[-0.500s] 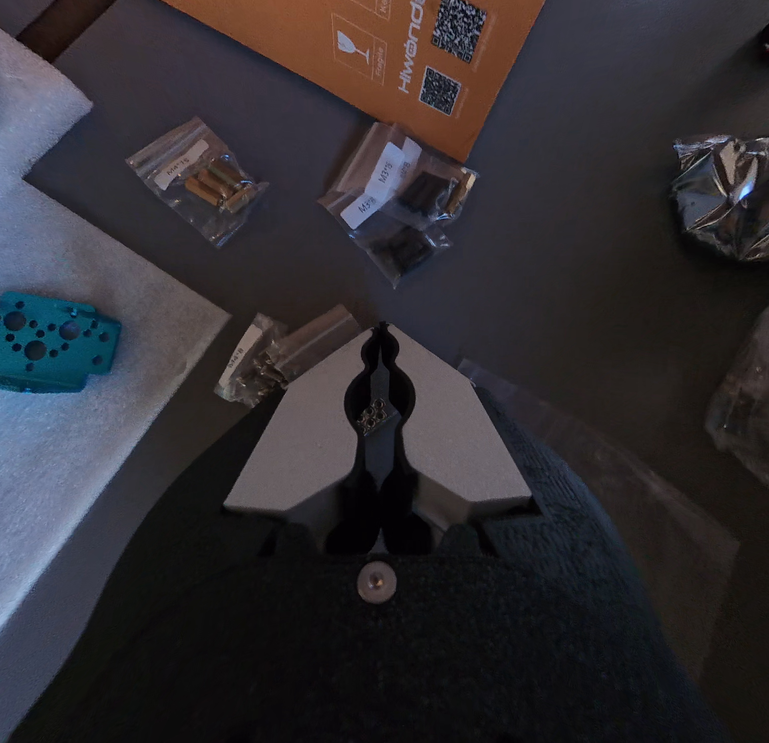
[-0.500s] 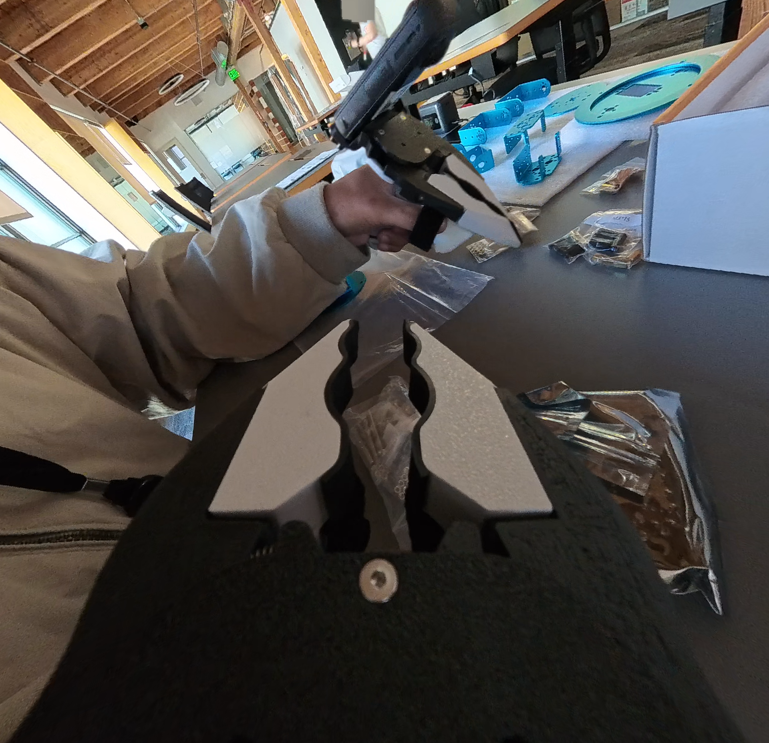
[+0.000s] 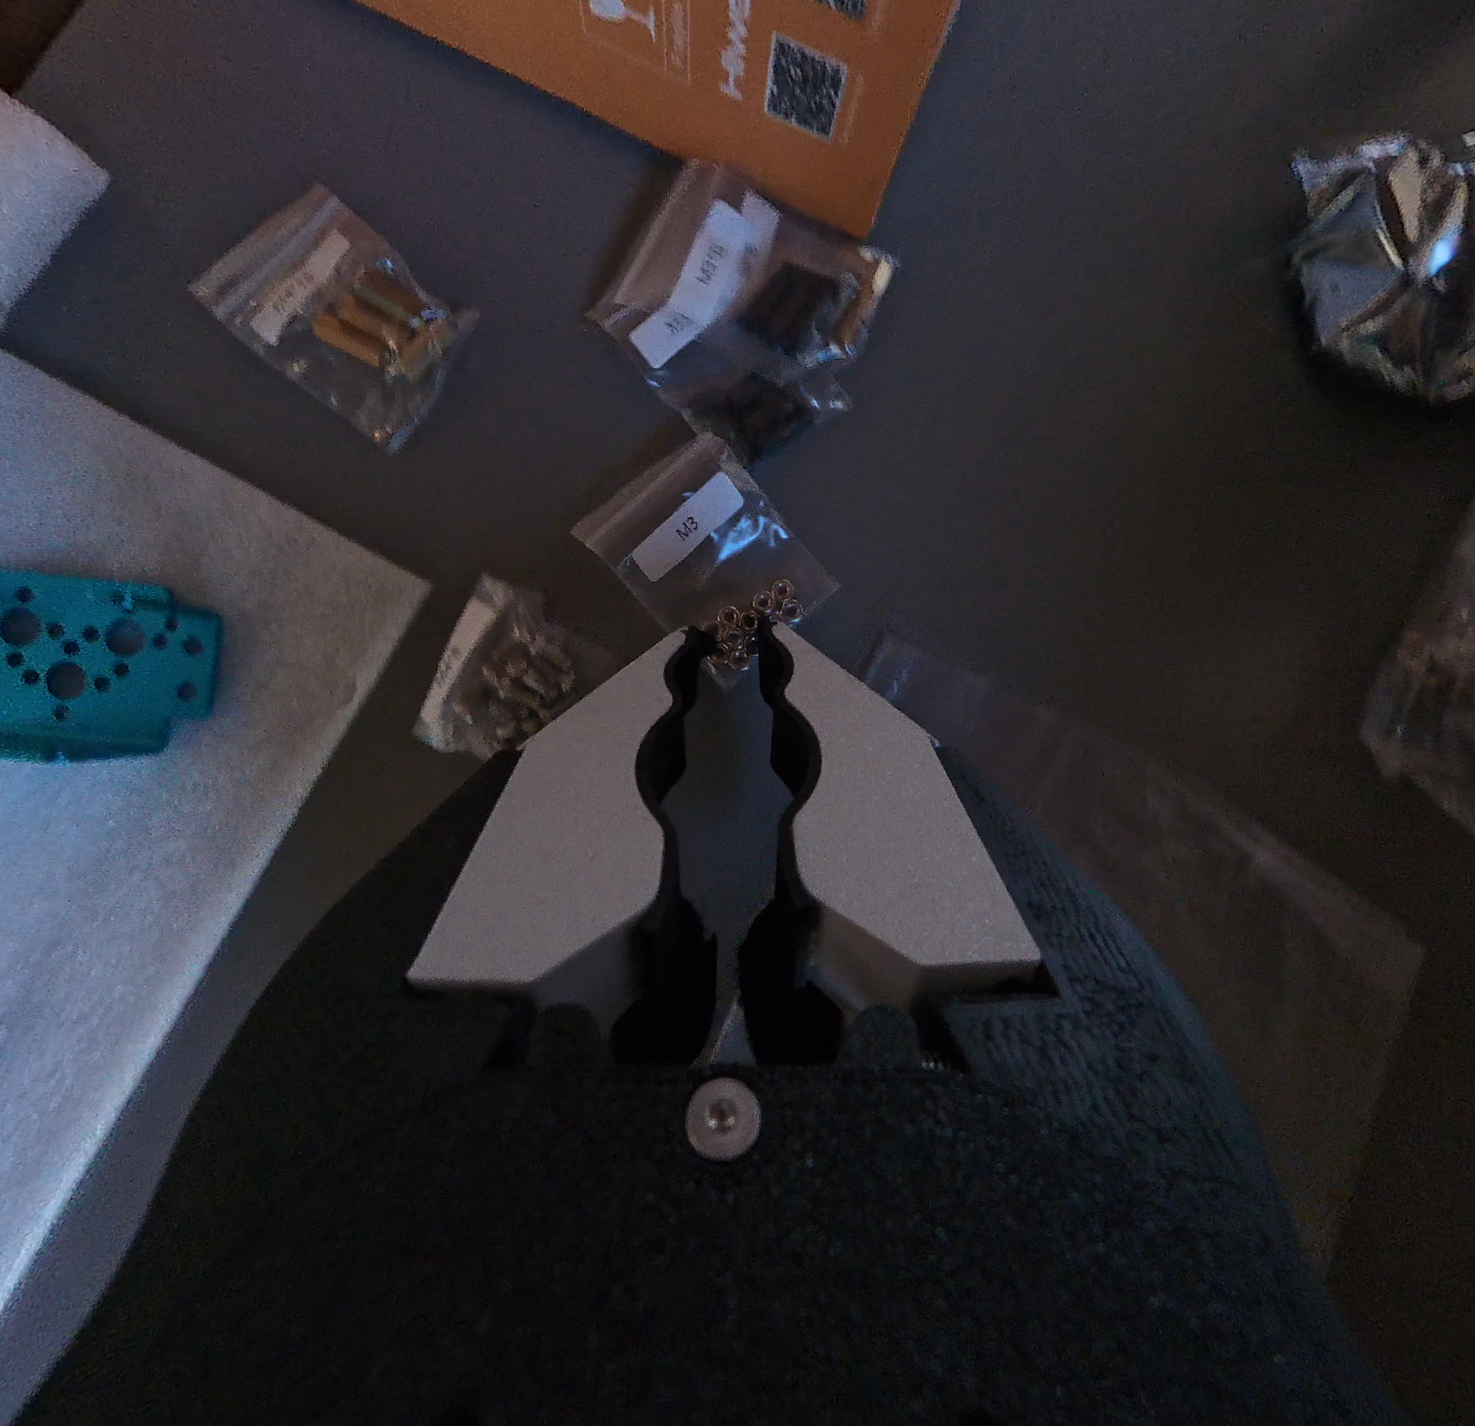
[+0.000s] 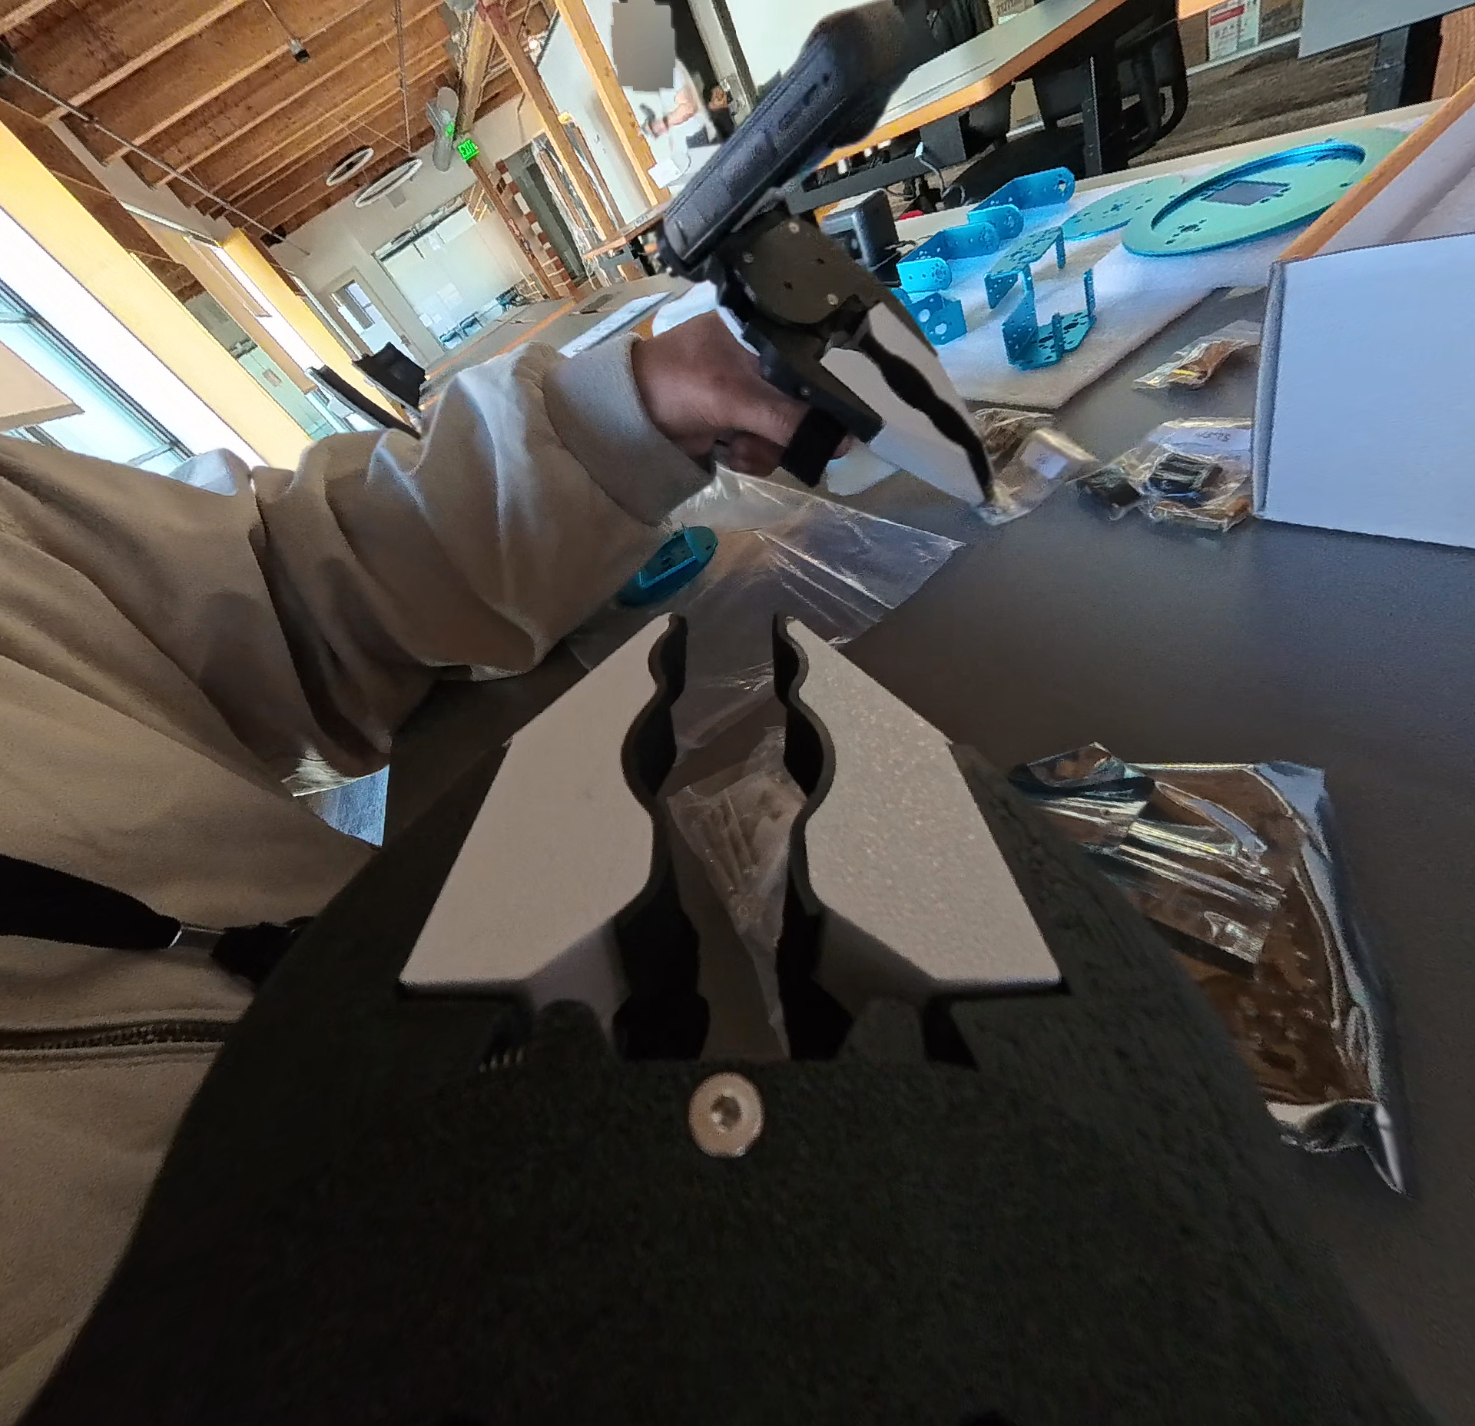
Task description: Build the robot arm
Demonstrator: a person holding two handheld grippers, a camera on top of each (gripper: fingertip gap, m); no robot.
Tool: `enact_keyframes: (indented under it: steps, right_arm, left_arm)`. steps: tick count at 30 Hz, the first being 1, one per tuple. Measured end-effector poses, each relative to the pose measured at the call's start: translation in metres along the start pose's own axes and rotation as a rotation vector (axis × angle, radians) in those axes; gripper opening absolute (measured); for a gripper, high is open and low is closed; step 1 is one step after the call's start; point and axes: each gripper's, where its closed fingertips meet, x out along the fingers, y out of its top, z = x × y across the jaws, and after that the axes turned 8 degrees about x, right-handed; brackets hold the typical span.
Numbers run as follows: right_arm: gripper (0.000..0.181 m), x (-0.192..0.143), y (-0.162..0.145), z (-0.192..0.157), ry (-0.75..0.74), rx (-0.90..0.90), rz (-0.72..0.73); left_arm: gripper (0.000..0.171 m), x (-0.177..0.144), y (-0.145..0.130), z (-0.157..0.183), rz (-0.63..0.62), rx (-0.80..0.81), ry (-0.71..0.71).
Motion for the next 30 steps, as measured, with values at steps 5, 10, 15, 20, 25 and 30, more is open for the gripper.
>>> enact_keyframes:
  steps: [5, 10, 15, 20, 25, 30]
  right_arm:
    - [0.020, -0.003, 0.003, 0.000, 0.000, 0.005, 0.014]
    - [0.021, -0.003, 0.003, -0.001, 0.007, 0.003, 0.013]
    - [0.021, -0.002, 0.002, -0.006, 0.021, -0.007, 0.006]
    - [0.021, -0.002, 0.003, -0.007, 0.018, -0.010, 0.012]
    - [0.021, -0.004, 0.004, -0.005, 0.006, -0.017, 0.023]
    - [0.021, -0.014, 0.007, 0.003, -0.043, -0.038, 0.032]
  left_arm:
    - [0.012, 0.014, 0.020, -0.018, -0.016, -0.108, 0.072]
    - [0.012, 0.009, 0.012, -0.029, -0.060, -0.148, 0.144]
    - [0.017, -0.001, 0.012, -0.028, -0.033, -0.187, 0.155]
    - [0.024, 0.004, 0.054, -0.020, 0.057, 0.001, 0.161]
    - [0.024, 0.031, 0.056, -0.017, -0.019, -0.020, 0.081]
    - [0.024, 0.029, 0.047, -0.026, -0.067, -0.034, 0.159]
